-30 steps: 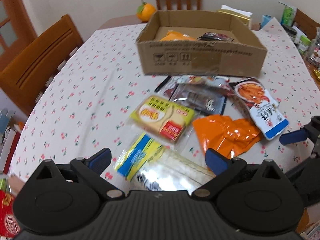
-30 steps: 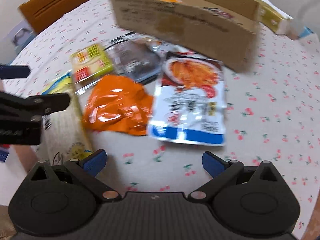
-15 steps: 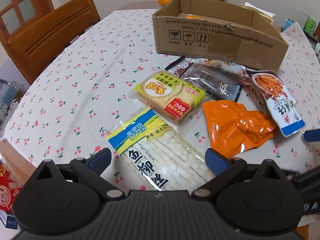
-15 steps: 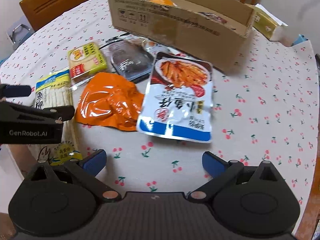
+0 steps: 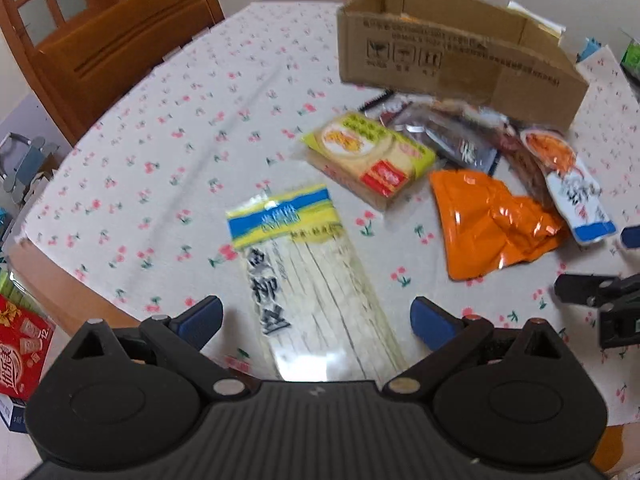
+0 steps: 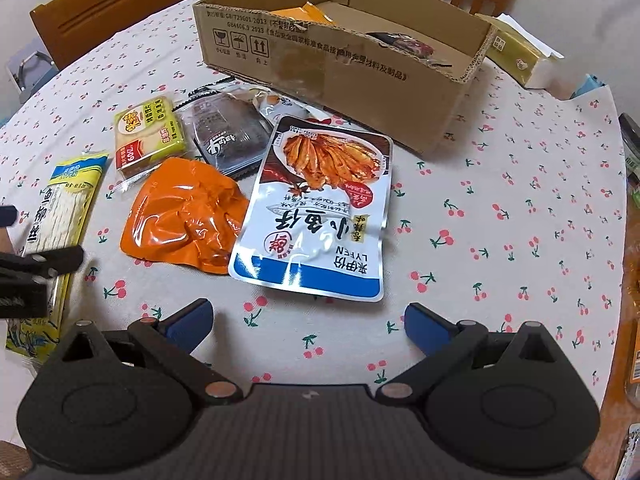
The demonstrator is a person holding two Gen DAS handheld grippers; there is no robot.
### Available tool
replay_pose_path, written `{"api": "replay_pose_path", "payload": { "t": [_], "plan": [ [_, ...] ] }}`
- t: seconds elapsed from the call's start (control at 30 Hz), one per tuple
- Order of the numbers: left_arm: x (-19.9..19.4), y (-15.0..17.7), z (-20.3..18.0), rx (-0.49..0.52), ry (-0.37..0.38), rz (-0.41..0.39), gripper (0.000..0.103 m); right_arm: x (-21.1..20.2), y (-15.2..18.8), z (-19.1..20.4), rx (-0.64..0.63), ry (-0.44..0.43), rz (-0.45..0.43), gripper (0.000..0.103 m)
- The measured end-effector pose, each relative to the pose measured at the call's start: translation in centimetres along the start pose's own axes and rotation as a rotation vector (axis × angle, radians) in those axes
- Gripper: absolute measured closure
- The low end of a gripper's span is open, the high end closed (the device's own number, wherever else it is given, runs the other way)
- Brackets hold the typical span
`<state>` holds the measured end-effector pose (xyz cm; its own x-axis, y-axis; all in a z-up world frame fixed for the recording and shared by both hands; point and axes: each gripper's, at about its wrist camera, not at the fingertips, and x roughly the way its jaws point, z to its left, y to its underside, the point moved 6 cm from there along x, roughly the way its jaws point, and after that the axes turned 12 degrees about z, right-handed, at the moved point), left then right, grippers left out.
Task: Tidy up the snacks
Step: 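Move both grippers back over the remaining snack packets, then grasp the shredded-fish bag with the left gripper while the right grasps the fish-strip bag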
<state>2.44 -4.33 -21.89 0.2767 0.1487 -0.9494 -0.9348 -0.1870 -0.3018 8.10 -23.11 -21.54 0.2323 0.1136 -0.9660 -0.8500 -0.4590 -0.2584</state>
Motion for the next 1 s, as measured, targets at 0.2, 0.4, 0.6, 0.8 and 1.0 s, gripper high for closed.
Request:
{"api": "replay_pose_path", "payload": {
  "t": [0.2, 0.4, 0.6, 0.8, 1.0],
  "plan": [
    [0.0, 0.0, 1.9, -0.023, -0.031, -0.016, 0.001, -0.1, 0.1, -0.2, -0.010, 0.011, -0.008, 0.000],
    [-0.3, -0.1, 3.8, -0.048, -0.115, -0.025, 0.005, -0.2, 0.1, -0.8, 0.003, 0.009, -0.012, 0.000],
    [-0.1, -0.7, 2.9, -0.074, -0.056, -0.049, 0.017, -0.4, -0.3, -0.9, 0.008, 0.007, -0.021, 0.000],
    [-0.2, -0.8, 3.2, -0.147, 0.027, -0.045, 0.039, -1.1, -0.2, -1.1, -0.006, 0.001, -0.037, 0.000],
    [0.0, -1.4, 3.0, -0.106, 0.031, -0.063, 0.042, -2.5, -1.0, -1.2, 0.001, -0.057, -0.086, 0.000]
  ]
}}
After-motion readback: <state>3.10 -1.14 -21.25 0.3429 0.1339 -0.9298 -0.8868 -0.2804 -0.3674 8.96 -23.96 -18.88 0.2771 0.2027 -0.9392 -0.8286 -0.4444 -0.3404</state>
